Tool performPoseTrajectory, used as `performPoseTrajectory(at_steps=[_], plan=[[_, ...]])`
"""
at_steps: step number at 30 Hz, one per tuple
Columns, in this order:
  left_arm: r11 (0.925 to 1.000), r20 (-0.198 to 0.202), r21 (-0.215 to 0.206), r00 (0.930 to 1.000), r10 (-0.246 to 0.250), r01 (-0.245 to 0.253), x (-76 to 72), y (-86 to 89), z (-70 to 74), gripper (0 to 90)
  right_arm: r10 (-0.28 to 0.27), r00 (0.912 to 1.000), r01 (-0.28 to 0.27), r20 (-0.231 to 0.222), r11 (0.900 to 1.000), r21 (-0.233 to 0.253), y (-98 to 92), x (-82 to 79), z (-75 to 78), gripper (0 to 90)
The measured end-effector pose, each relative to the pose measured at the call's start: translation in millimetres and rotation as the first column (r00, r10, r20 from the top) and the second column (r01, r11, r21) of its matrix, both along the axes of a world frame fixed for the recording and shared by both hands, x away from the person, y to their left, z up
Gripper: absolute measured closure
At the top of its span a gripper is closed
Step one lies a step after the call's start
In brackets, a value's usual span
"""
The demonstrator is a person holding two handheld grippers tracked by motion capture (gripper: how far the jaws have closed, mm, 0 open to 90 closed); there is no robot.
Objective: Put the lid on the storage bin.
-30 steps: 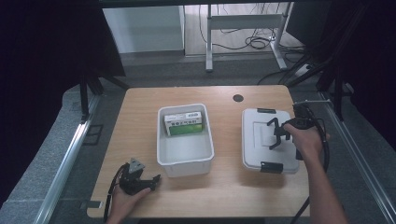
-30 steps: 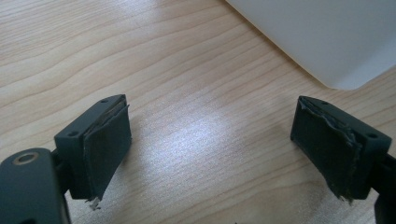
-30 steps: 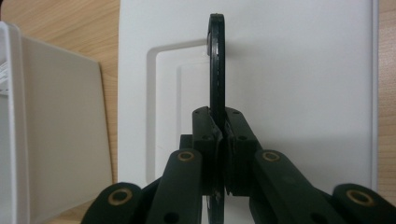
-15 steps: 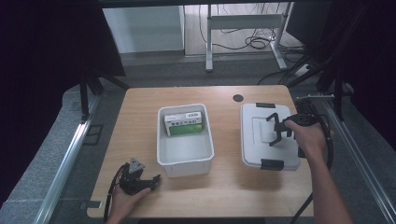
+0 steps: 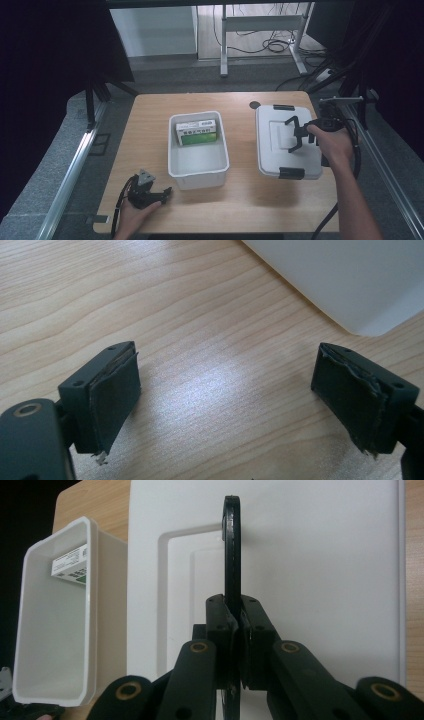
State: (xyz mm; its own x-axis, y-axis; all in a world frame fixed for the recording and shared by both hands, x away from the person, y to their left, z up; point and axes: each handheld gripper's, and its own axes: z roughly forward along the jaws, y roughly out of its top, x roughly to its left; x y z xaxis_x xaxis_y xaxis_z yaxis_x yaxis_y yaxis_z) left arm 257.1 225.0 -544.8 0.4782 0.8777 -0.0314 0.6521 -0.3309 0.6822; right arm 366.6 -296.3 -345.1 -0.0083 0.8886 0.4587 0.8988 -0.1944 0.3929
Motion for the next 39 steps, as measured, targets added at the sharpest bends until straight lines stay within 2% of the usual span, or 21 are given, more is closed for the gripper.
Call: performPoseTrajectory(at_steps=[16,25,39], plan=[[1.0000,-0.001,0.000,1.0000,0.000,0.000,0.0,0.0,0.1,12.1,0.033,0.9992,-0.033,0.022,0.999,0.019,14.3,-2.1,23.5,85.0],[1.0000,-0.001,0.000,1.0000,0.000,0.000,0.0,0.0,0.1,12.1,0.060,0.9971,-0.061,0.046,0.998,0.017,25.2,-1.8,32.9,85.0],[1.0000,-0.002,0.001,1.0000,-0.001,0.001,0.0,0.1,0.1,12.1,0.084,0.9952,-0.085,0.050,0.996,0.034,46.7,1.5,44.6,84.9]])
